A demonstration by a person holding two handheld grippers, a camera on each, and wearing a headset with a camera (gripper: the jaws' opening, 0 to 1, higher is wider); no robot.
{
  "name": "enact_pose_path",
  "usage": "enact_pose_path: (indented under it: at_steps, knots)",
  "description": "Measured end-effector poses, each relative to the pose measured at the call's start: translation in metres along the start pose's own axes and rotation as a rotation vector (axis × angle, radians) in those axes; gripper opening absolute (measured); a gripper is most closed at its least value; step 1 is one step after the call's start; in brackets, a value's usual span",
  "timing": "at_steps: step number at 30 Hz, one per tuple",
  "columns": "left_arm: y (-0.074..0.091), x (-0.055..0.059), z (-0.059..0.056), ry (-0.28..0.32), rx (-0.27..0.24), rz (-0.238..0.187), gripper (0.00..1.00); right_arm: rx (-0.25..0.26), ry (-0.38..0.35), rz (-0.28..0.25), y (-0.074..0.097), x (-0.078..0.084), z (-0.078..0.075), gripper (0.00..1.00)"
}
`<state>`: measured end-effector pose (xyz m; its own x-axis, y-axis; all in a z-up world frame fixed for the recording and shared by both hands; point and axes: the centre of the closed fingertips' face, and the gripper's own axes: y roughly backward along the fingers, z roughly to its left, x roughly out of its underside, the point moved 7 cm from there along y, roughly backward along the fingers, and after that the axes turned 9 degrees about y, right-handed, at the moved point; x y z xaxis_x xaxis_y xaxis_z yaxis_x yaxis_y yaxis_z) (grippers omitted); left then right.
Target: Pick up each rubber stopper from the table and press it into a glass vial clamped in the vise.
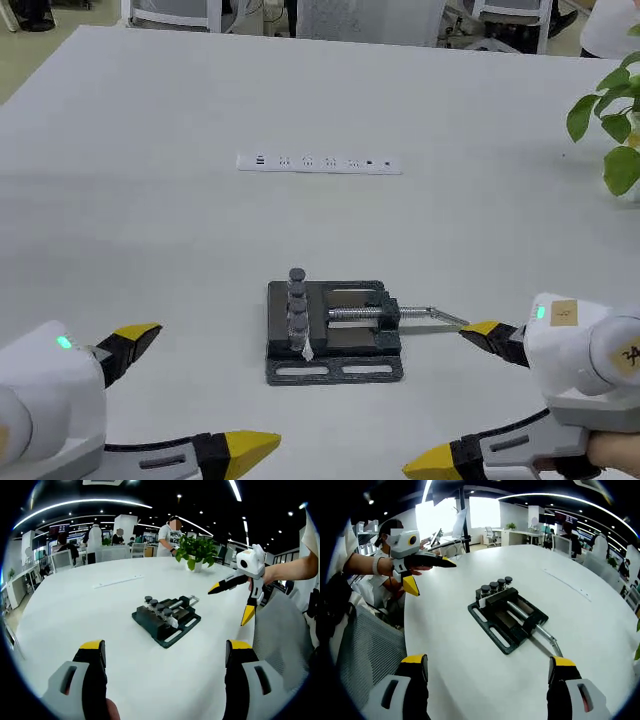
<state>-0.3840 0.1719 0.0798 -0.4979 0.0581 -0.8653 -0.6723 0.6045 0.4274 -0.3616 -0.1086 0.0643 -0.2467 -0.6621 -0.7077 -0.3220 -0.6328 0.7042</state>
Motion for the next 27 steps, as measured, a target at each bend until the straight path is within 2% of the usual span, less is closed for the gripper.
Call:
enact_pose_path:
  at_steps: [7,19,27]
  knots:
    - [0.004,0.003,0.003,-0.005,-0.012,0.018,0.99,0.015,-0.014,-0.020,0.007,0.001,0.003,0.99]
    - [0.001,0.007,-0.001,-0.013,0.005,0.050,0.99,0.027,-0.021,-0.058,0.012,0.001,0.006,0.99]
    - [0.002,0.008,-0.003,0.004,-0.002,0.040,0.99,0.026,-0.024,-0.070,0.012,-0.002,0.010,0.99]
